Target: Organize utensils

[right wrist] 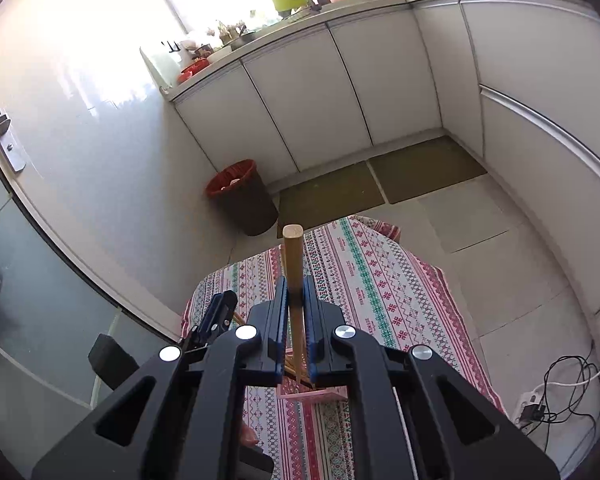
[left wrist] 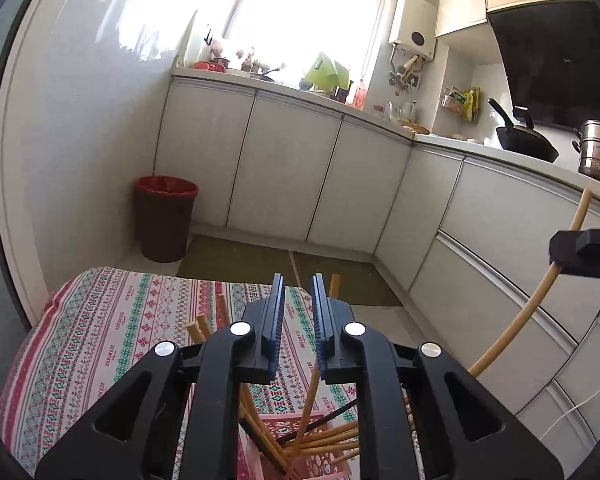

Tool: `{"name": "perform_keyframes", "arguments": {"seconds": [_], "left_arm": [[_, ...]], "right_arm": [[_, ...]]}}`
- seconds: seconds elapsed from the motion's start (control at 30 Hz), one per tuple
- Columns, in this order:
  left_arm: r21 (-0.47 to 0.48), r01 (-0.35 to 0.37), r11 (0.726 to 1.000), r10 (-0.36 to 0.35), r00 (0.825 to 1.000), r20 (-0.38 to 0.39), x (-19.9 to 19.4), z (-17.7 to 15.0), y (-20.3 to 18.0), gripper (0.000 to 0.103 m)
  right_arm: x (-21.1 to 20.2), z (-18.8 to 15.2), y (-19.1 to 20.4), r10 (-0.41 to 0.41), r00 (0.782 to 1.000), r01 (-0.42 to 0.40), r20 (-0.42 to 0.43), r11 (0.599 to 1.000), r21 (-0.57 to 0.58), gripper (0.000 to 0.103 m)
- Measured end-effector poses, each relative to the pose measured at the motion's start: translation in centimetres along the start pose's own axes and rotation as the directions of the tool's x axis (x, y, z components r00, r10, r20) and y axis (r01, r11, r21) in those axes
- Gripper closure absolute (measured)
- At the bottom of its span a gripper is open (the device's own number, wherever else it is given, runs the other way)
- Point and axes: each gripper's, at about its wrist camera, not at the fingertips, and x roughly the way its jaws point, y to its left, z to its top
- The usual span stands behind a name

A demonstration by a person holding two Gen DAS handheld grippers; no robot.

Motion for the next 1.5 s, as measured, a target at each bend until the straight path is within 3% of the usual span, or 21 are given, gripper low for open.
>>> {"name": "perform_keyframes", "arguments": {"seconds": [0.27,0.5,0.63,0.7,0.83,0.9,1.03,1.17,1.3,1.37,1.43,1.5], "left_arm": [[-0.037,-0.017,0.999,0.021,0.994,0.11,-6.1,2.3,1.5,0.075],[-0.03,-0.034,0.999,0.037,0.993,0.111,-7.6,2.8,2.1,0.074],[-0.025,-0.063,0.998,0.065,0.993,0.1,-8.0,2.9,2.4,0.064],[-0.025,-0.083,0.996,0.085,0.991,0.099,-8.4,3.2,2.4,0.054],[-0.005,-0.157,0.988,0.157,0.983,0.096,-9.8,3.5,1.6,0.036],[0.01,-0.201,0.98,0.2,0.978,0.064,-10.2,3.1,1.0,0.035],[0.037,-0.268,0.963,0.268,0.963,0.01,-11.6,1.7,-0.5,0.006],[0.133,-0.326,0.936,0.331,0.944,-0.018,-13.4,0.6,-2.8,0.007],[0.19,-0.386,0.903,0.391,0.92,0.011,-16.0,0.0,-4.8,0.007],[0.177,-0.353,0.919,0.359,0.933,-0.001,-17.5,-0.1,-5.4,0.007],[0.173,-0.352,0.92,0.357,0.934,0.007,-18.9,-0.2,-6.1,0.007],[0.169,-0.346,0.923,0.348,0.937,0.017,-20.4,-0.1,-6.8,0.007]], "right_arm": [[-0.3,-0.4,1.8,-0.025,0.999,0.026,0.022,0.999,-0.041,0.095],[2.5,-1.4,2.7,-0.081,0.996,0.083,0.021,0.994,-0.069,0.095],[5.1,-2.8,3.2,-0.067,0.998,0.069,0.02,0.99,-0.12,0.092],[5.2,-3.2,3.1,-0.07,0.997,0.073,0.03,0.99,-0.12,0.059],[3.5,-3.7,2.7,-0.109,0.992,0.115,0.057,0.987,-0.109,0.054],[2.0,-4.4,2.5,-0.169,0.982,0.178,0.087,0.977,-0.116,0.043],[-1.2,-6.2,2.0,-0.287,0.941,0.309,0.18,0.945,-0.106,0.023],[-4.2,-8.4,1.7,-0.355,0.906,0.387,0.23,0.915,-0.112,0.007],[-7.6,-10.6,1.5,-0.405,0.866,0.449,0.292,0.888,-0.101,0.007],[-9.2,-11.6,1.2,-0.42,0.861,0.463,0.288,0.881,-0.096,0.007],[-10.6,-12.2,1.1,-0.422,0.863,0.462,0.276,0.882,-0.096,0.007],[-12.0,-12.9,0.7,-0.444,0.851,0.482,0.281,0.873,-0.081,0.007]]}}
